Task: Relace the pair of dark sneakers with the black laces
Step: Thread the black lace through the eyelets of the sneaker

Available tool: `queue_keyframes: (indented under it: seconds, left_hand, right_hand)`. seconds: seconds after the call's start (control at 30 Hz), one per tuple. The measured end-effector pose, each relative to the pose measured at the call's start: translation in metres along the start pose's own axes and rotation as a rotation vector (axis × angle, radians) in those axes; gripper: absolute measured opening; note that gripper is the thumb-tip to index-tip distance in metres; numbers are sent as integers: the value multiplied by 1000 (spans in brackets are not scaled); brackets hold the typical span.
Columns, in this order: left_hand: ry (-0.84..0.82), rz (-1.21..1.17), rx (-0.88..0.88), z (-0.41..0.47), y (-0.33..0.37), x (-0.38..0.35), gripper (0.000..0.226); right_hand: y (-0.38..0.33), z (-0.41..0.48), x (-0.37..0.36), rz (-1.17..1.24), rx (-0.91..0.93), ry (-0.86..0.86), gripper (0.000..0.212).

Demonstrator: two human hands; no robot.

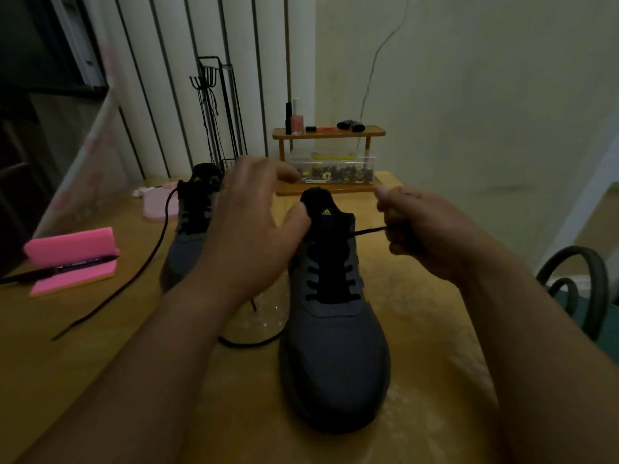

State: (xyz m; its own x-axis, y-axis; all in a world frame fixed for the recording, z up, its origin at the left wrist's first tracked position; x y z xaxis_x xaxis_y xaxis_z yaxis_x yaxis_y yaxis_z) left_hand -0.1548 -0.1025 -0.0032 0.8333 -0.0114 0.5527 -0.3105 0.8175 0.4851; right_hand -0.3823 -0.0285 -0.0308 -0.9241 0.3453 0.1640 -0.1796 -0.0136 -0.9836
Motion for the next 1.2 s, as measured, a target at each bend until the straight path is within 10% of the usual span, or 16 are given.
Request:
queue_keyframes:
  seconds: [0.3, 0.5, 0.8, 1.2]
  left_hand:
    - [-94, 26, -43, -13, 12, -31, 24]
    - [-31, 7, -35, -16, 28, -39, 31]
    - [-87, -437, 155, -9, 12, -28, 28]
    - [-199, -211, 7, -10, 21, -29, 38]
  right_hand:
    - [-21, -7, 3, 271, 149, 206, 18]
    - [-35, -15, -27, 27, 282, -148, 10]
    - [-24, -16, -9, -90, 167, -203, 34]
    - [-20, -22, -1, -234, 115, -383, 36]
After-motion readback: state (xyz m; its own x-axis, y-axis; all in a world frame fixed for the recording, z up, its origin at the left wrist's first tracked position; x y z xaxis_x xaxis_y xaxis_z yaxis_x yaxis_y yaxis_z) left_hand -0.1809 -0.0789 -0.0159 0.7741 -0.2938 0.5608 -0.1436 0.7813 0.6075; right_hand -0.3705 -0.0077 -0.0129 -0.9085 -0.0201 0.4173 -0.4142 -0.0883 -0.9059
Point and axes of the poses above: each hand's wrist, its own z-axis towards the middle knuckle, its own x-axis out of the back of the hand, y = z × x, the point moved 4 cm from there along z, towards the middle knuckle, and after that the axes turned 3 degrees about -z, right-handed, at the moved point
